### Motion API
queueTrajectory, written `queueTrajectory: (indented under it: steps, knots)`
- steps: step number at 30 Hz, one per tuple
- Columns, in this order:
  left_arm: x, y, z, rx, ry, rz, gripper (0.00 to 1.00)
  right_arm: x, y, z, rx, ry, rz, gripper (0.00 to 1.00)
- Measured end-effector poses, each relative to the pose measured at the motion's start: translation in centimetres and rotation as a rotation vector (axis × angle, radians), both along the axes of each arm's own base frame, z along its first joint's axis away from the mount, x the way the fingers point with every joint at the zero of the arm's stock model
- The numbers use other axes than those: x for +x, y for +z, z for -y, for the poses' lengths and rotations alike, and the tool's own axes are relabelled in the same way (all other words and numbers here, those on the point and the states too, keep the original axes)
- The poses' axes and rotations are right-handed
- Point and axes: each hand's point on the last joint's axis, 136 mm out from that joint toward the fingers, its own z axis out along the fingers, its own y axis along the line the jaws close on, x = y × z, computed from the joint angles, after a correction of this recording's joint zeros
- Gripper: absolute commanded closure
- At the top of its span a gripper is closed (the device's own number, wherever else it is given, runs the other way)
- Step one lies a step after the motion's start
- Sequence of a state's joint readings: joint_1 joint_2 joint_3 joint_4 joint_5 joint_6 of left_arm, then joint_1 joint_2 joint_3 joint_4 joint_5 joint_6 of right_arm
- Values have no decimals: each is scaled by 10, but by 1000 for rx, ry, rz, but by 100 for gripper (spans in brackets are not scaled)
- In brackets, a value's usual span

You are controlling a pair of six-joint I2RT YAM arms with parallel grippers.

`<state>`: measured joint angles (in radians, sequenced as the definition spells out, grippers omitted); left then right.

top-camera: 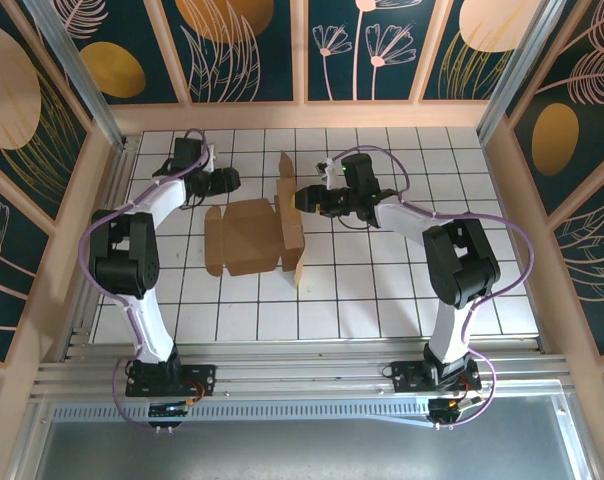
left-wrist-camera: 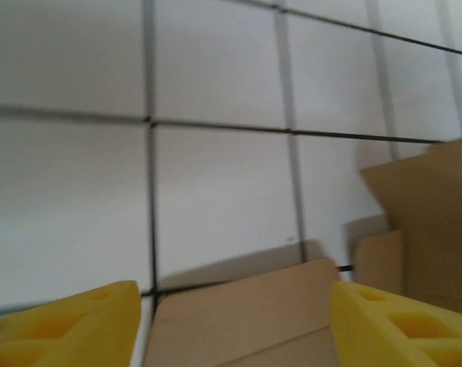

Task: Fold the paper box

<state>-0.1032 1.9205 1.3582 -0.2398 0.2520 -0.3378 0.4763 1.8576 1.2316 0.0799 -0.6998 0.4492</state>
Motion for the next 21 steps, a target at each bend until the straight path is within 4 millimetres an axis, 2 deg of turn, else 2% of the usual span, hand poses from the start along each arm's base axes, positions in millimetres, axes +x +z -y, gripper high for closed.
queueTrajectory:
  steps: [4, 8, 15, 21]
  knots:
    - [-64, -34, -14, -17, 124, -129, 46, 5, 3, 2, -28, -5, 20, 42]
    - [-114, -46, -2, -83, 143, -190, 47, 10, 6, 5, -60, -2, 34, 43]
    - [-144, -72, 42, -139, 85, -267, 57, 22, 9, 6, -93, 8, 51, 44]
    - [-140, -73, 60, -286, 103, -238, 61, 22, 9, 6, -114, 25, 51, 44]
